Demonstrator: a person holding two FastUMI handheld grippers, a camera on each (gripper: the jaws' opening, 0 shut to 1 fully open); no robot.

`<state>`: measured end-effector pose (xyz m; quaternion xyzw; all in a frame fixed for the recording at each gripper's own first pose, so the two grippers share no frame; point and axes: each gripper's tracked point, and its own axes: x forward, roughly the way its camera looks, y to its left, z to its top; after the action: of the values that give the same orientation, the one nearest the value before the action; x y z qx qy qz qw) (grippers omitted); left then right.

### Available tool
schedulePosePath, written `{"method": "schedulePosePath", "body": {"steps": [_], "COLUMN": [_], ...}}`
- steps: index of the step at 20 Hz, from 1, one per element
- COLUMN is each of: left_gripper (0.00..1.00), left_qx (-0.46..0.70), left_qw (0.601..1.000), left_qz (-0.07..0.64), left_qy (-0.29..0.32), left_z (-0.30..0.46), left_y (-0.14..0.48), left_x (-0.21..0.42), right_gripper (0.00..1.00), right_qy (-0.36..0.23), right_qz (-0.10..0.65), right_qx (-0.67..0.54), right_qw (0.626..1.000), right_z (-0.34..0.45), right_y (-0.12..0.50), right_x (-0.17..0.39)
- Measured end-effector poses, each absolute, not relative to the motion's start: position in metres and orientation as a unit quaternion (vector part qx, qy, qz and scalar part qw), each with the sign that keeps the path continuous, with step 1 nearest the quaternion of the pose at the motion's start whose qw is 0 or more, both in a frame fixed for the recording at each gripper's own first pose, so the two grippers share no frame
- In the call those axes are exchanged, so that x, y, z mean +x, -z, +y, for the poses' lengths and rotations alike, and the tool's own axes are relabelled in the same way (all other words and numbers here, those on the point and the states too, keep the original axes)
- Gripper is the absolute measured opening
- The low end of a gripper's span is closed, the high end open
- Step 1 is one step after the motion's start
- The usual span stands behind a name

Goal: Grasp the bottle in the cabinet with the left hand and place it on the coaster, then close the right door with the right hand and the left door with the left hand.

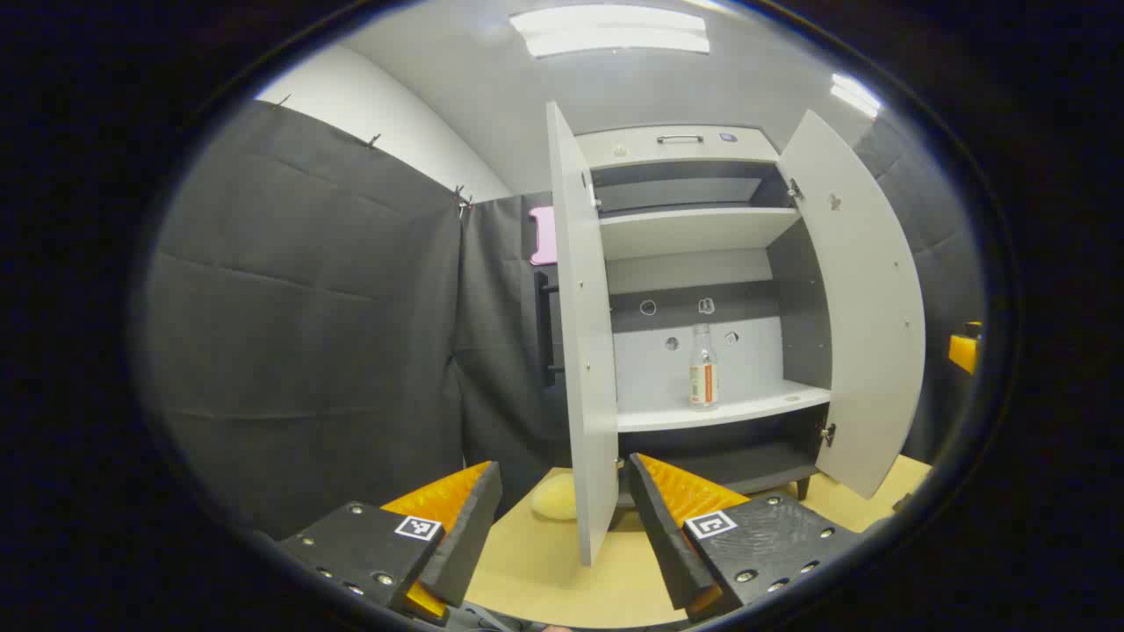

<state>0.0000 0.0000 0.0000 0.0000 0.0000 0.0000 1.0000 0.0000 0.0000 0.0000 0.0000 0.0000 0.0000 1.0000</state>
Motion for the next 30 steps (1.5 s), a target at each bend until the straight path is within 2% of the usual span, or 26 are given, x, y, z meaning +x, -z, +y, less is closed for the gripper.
{"method": "schedulePosePath", "body": {"steps": [23,30], "left_gripper": [0.87,0.84], "left_qx": [0.010,-0.005], "left_qw": [1.000,0.999], "left_qz": [-0.004,-0.004], "left_qy": [0.019,0.048], "left_z": [-0.027,-0.064], "left_y": [-0.006,-0.016], "left_x": [-0.004,0.007], "right_gripper": [0.97,0.97], "right_qy": [0.003,-0.003], "right_qz": [0.000,0.003], "right_qx": [0.003,-0.006], "right_qw": [1.000,1.000], "right_z": [-0.017,-0.038], "right_y": [0.001,0.004], "right_x": [0.002,0.008]}}
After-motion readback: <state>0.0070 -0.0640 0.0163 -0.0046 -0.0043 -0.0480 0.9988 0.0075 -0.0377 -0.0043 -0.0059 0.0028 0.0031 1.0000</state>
